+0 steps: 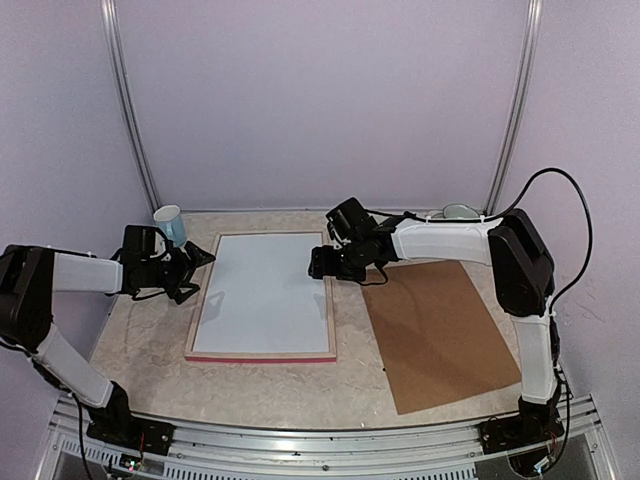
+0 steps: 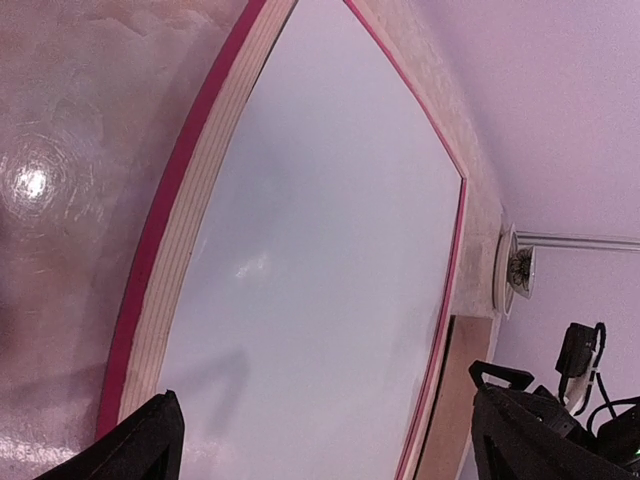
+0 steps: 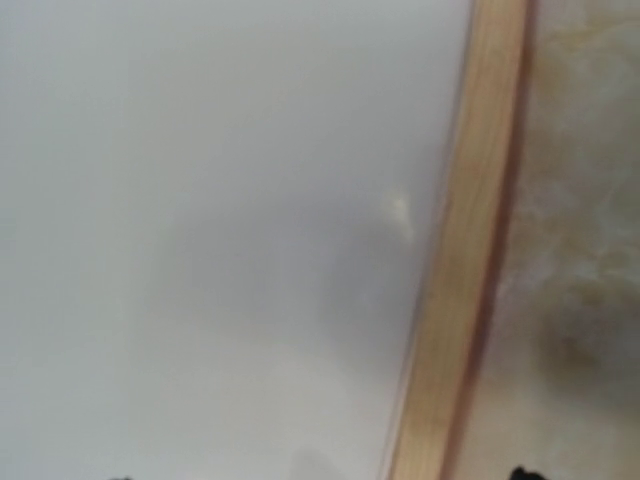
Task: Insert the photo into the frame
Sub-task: Place the photo on the mat board.
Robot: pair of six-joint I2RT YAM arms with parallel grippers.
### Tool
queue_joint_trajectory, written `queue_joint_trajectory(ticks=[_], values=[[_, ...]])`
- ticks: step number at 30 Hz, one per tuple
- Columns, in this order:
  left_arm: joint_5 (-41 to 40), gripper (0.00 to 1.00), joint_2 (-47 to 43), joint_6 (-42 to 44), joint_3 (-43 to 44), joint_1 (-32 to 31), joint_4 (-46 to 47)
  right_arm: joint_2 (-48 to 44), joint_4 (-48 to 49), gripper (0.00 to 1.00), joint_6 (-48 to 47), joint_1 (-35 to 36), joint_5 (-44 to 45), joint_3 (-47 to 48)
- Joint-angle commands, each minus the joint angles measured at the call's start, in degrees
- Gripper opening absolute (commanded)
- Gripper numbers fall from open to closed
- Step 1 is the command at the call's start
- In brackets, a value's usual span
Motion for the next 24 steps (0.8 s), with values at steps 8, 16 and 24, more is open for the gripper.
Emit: queue_joint_trajectory(ticks=[8, 16, 24], values=[[-3.50, 0.99, 4.38, 4.04, 5.25, 0.86, -3.69, -5.98, 0.56, 0.90, -4.11, -2.58, 6.23, -6.06], [-9.21, 0.99, 9.34, 8.84, 11.53, 0.89, -9.23, -14.66, 5.77, 0.91, -4.36, -7.45, 6.15, -18.61], [-14.63, 0.87, 15.91, 11.03, 18.09, -1.76, -11.46, -24.34, 7.81, 0.89, -6.17, -16.23, 6.57, -28.80]])
